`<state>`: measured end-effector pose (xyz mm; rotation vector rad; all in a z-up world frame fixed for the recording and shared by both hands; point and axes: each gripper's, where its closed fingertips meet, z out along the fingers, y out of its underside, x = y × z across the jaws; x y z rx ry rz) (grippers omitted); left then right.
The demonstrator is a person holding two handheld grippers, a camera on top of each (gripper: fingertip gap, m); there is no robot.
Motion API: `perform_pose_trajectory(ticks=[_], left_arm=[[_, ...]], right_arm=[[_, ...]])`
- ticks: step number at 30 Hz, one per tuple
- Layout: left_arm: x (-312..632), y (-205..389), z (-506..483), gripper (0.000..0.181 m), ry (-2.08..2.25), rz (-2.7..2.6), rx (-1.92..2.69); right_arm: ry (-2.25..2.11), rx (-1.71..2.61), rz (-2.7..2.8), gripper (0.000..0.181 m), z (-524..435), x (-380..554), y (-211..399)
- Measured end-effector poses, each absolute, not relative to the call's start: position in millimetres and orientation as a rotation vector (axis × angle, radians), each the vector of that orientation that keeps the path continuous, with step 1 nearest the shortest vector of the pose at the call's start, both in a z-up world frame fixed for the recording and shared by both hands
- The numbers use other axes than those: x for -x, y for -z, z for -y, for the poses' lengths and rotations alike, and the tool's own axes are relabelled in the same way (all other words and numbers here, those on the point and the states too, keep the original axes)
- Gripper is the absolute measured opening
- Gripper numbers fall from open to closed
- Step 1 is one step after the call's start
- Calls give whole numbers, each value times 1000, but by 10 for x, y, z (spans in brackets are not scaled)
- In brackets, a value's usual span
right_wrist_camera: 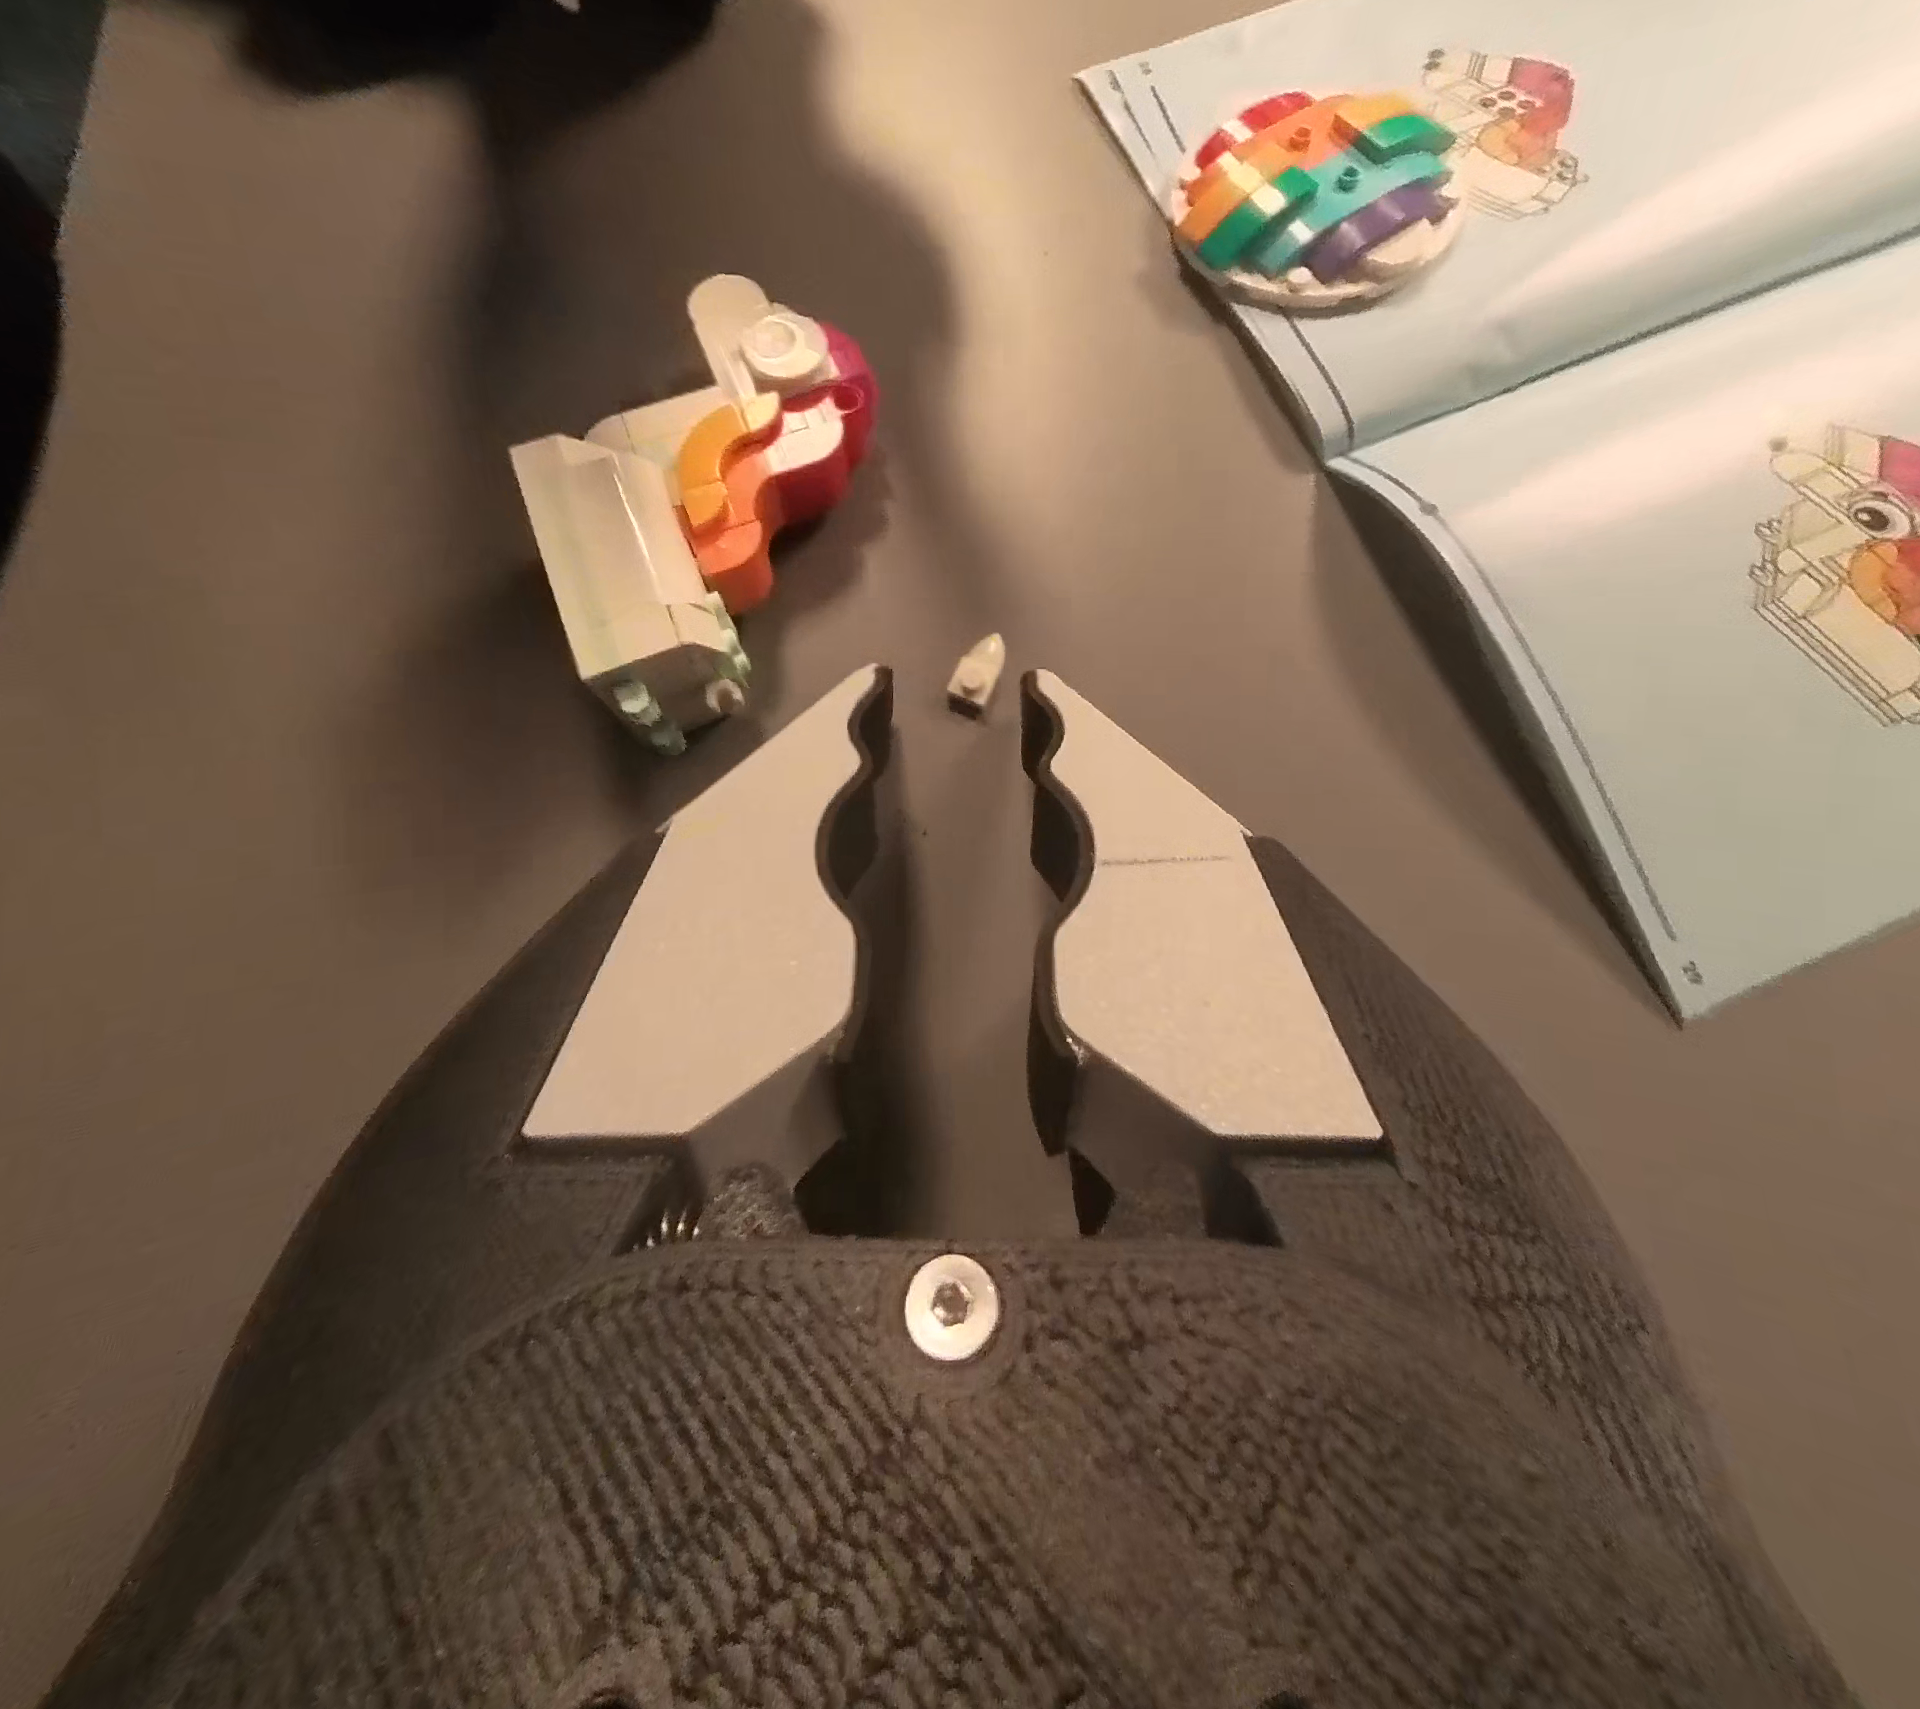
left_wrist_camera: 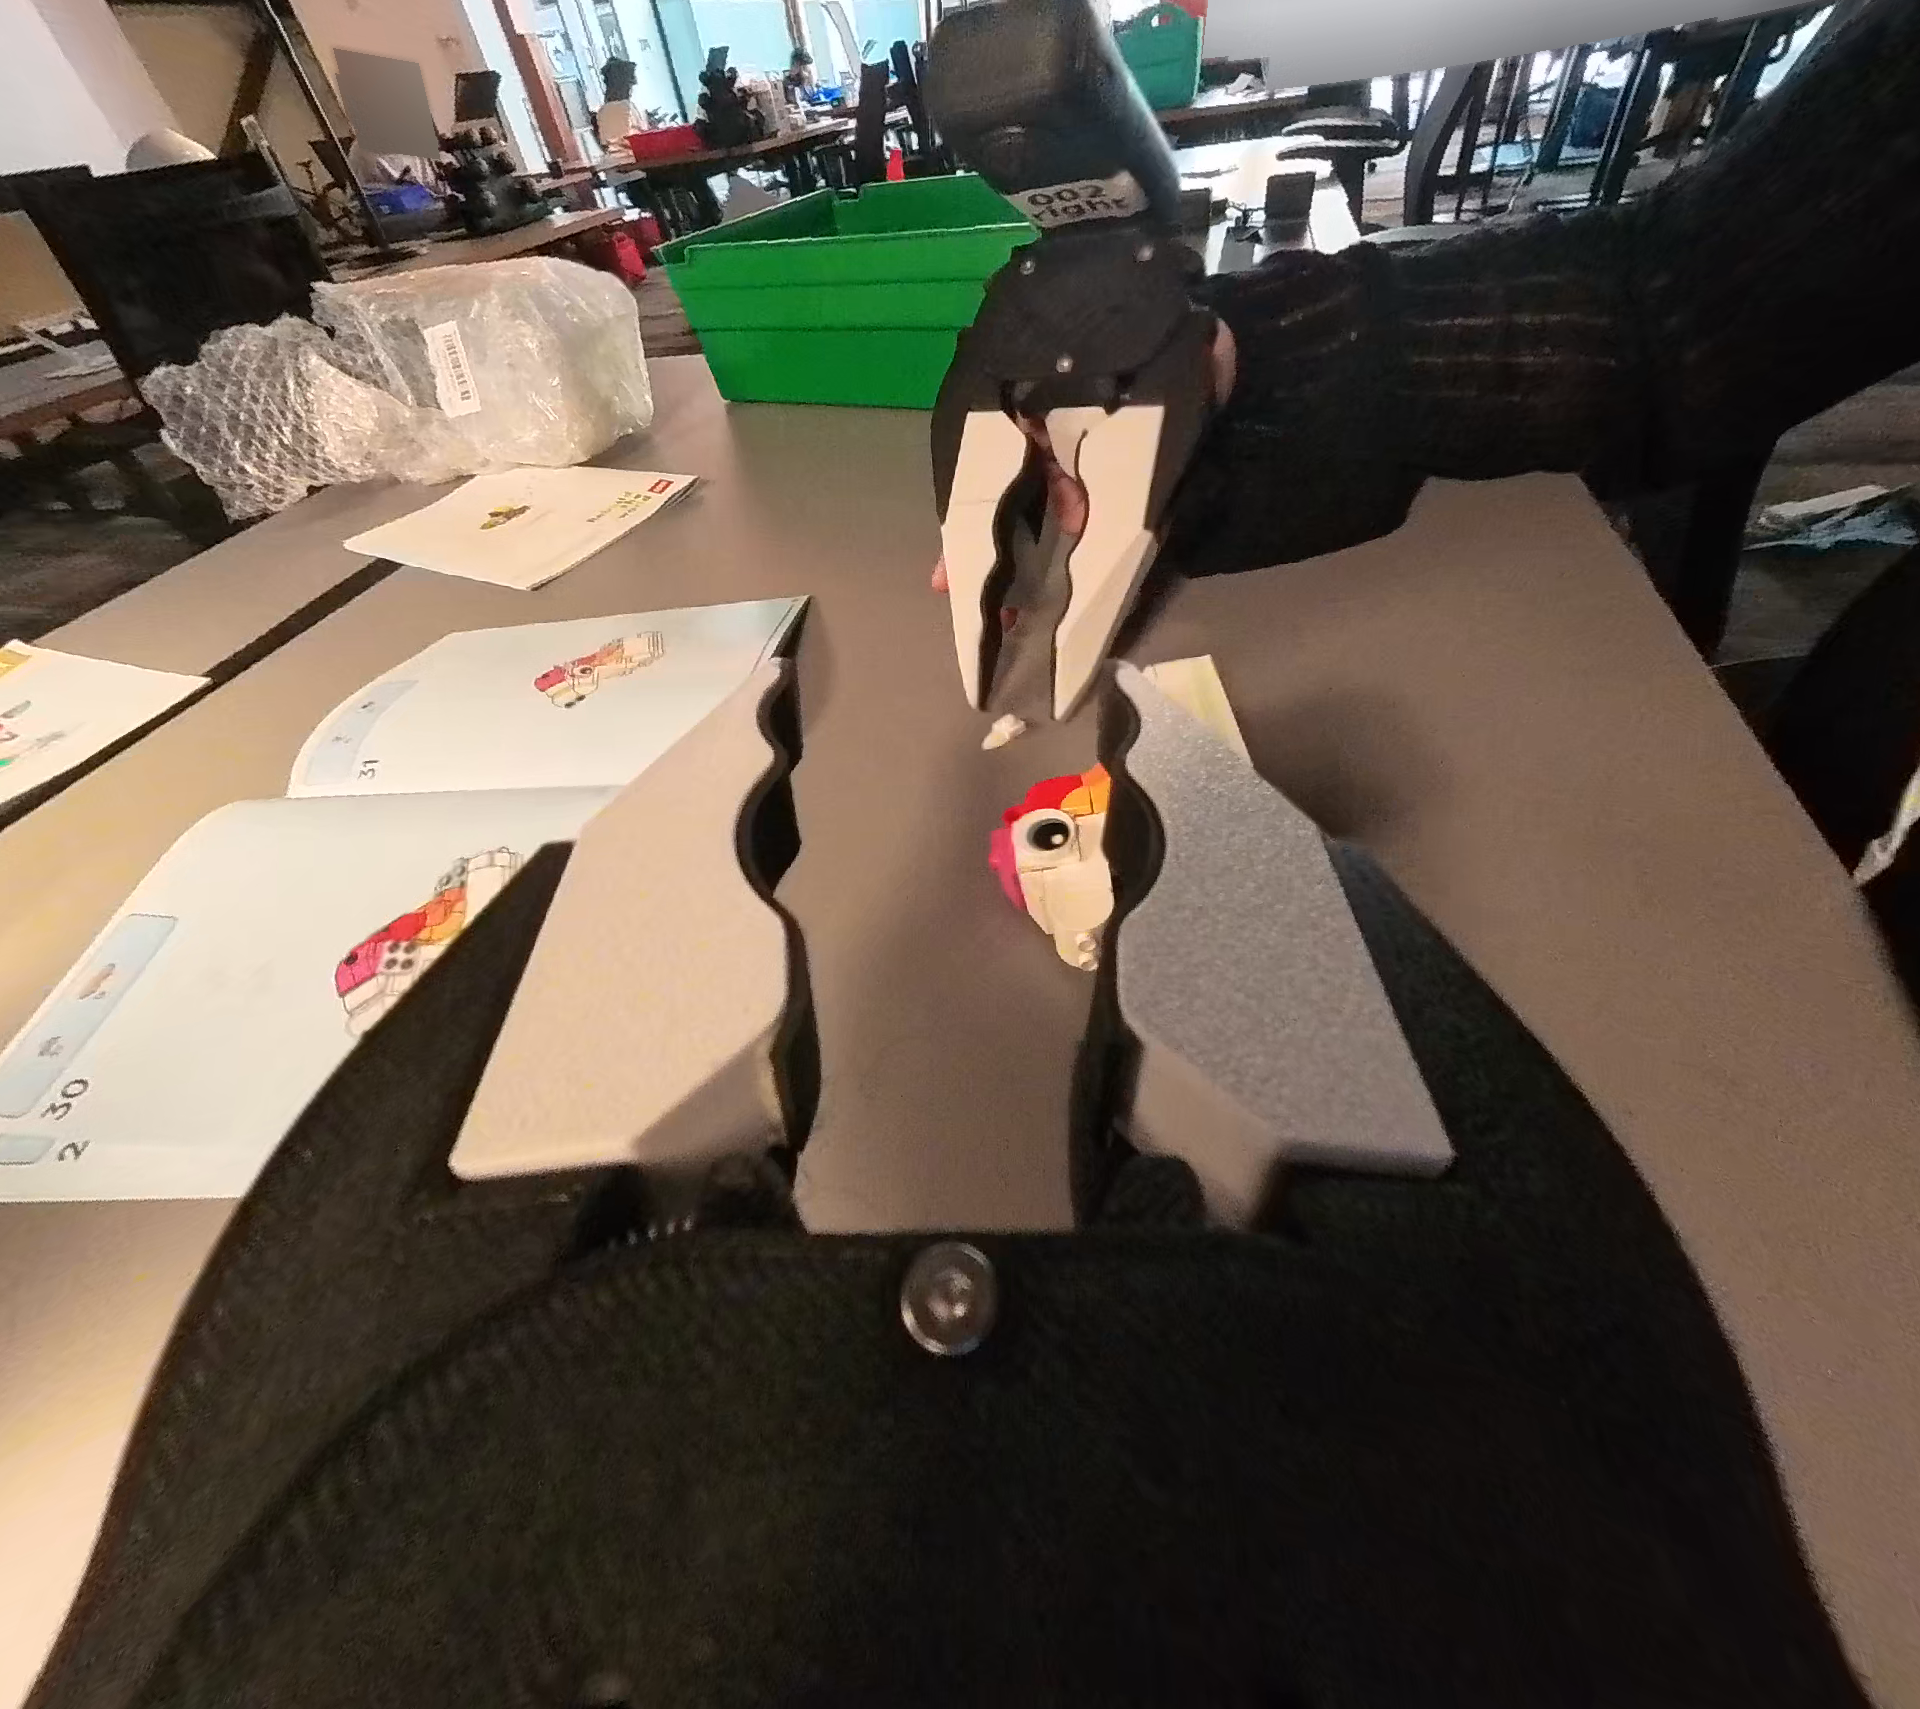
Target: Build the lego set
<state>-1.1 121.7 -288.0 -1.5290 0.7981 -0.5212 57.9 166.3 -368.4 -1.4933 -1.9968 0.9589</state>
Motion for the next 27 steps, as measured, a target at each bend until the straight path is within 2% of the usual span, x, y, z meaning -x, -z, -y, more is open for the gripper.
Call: perform_pose_trajectory(ticks=[6,10,13,19,27], left_arm=[[-18,2917,-1211,54,450,-836,1529],[-19,2914,-1220,51,426,-834,1529],[-35,2883,-1223,42,482,-792,1548],[-271,2874,-1113,25,715,-757,1607],[-435,2929,-1025,13,700,-833,1622]], right_arm=[[-777,1493,1992,7,-1687,-533,3733],[-610,1381,2019,5,-1749,-531,3720],[-410,1039,1938,5,-1830,-432,3461],[-132,240,1755,6,-1279,-390,2908],[60,-91,1633,5,-1021,-385,2890]])
